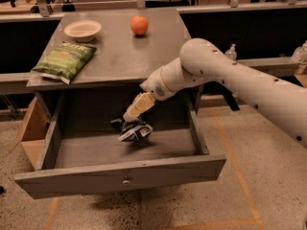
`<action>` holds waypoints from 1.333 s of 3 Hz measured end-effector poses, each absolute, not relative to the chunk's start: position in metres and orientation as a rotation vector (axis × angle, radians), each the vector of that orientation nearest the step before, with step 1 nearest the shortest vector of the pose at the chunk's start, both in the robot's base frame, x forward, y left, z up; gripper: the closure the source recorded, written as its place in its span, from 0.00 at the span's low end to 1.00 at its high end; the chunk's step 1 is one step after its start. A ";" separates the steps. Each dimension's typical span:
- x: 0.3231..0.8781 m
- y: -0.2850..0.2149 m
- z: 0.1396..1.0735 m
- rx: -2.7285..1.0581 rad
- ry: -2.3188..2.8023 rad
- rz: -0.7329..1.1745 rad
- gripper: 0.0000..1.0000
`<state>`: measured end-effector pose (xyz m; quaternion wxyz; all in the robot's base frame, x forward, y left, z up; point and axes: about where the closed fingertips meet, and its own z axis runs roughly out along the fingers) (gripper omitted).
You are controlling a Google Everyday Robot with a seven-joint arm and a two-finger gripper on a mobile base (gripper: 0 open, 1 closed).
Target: Place blue chip bag into top drawer
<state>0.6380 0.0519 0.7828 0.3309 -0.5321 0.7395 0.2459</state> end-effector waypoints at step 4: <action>0.585 0.018 0.840 -1.344 1.804 0.647 0.87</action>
Offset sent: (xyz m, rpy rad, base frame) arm -0.0810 -0.0164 0.0381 0.1162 -0.0332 0.0726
